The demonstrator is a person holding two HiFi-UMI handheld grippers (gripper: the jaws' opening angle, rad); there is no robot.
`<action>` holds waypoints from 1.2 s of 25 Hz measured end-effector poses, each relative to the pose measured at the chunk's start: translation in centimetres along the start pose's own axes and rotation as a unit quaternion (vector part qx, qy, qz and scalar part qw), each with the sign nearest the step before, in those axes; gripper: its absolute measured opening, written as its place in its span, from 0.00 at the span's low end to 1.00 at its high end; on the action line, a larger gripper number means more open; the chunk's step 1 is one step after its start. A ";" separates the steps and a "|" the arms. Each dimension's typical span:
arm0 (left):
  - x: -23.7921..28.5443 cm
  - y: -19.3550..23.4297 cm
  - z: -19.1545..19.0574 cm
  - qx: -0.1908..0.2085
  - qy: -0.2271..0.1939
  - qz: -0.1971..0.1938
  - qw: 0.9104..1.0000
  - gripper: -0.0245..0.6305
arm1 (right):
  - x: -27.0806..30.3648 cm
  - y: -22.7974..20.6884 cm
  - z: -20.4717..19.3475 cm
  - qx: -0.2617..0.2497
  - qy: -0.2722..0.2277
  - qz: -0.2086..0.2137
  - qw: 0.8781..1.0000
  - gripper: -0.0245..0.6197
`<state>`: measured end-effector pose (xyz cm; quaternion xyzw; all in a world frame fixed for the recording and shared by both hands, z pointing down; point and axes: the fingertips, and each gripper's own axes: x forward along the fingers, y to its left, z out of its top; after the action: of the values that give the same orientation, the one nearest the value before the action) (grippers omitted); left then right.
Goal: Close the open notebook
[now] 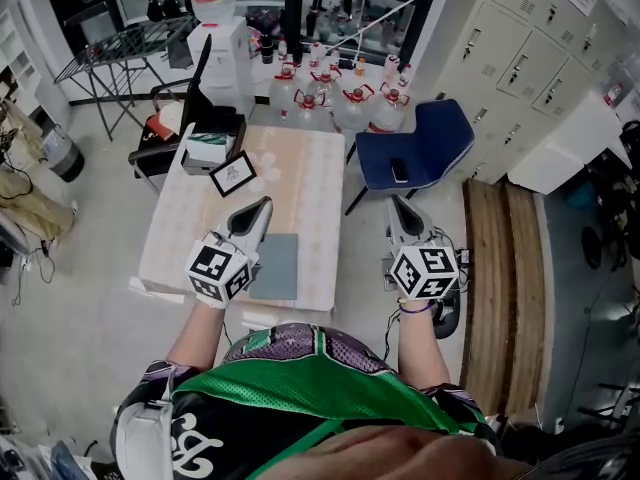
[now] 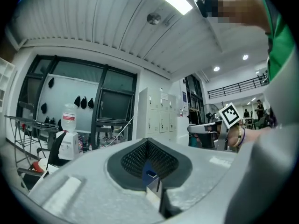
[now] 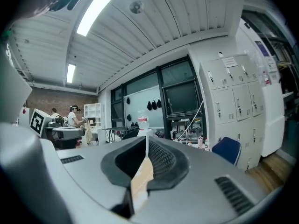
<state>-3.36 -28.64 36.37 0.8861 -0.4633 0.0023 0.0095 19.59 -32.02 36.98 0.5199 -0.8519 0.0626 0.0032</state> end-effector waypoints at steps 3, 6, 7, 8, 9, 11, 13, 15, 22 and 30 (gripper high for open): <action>0.0 0.4 -0.2 -0.002 0.005 0.012 1.000 0.06 | 0.0 0.0 0.1 0.006 -0.005 -0.005 1.000 0.07; -0.2 0.6 -0.1 -0.007 0.006 0.013 1.000 0.06 | 0.0 0.3 0.3 0.004 -0.009 -0.007 1.000 0.06; -0.3 0.7 -0.2 -0.010 0.005 0.014 1.000 0.06 | 0.0 0.3 0.2 0.003 -0.008 -0.008 1.000 0.05; -0.3 0.8 -0.3 -0.013 0.004 0.015 1.000 0.06 | 0.1 0.4 0.1 0.002 -0.007 -0.010 1.000 0.05; -0.4 1.0 -0.4 -0.017 0.004 0.017 1.000 0.06 | 0.3 0.4 -0.1 0.002 -0.006 -0.011 1.000 0.05; -0.5 1.4 -0.8 -0.021 0.007 0.024 0.999 0.06 | 0.5 0.6 -0.4 0.006 -0.004 -0.013 1.000 0.05; -0.6 1.5 -1.1 -0.024 0.008 0.027 0.999 0.06 | 0.5 0.7 -0.5 0.001 -0.001 -0.014 1.000 0.05; -0.8 1.5 -1.1 -0.026 0.006 0.025 0.999 0.06 | 0.5 1.0 -0.5 -0.010 0.001 -0.014 1.000 0.05; -1.2 1.6 -0.8 -0.027 0.000 0.028 0.999 0.06 | 0.7 1.9 -0.3 -0.017 0.004 -0.005 1.000 0.04; -1.6 1.7 -1.1 -0.029 0.000 0.031 0.999 0.06 | 0.6 2.5 -0.6 -0.016 0.005 0.002 1.000 0.04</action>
<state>-5.69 -28.27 37.47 0.8709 -0.4901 -0.0110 0.0345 17.02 -31.39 37.36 0.5180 -0.8537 0.0515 0.0155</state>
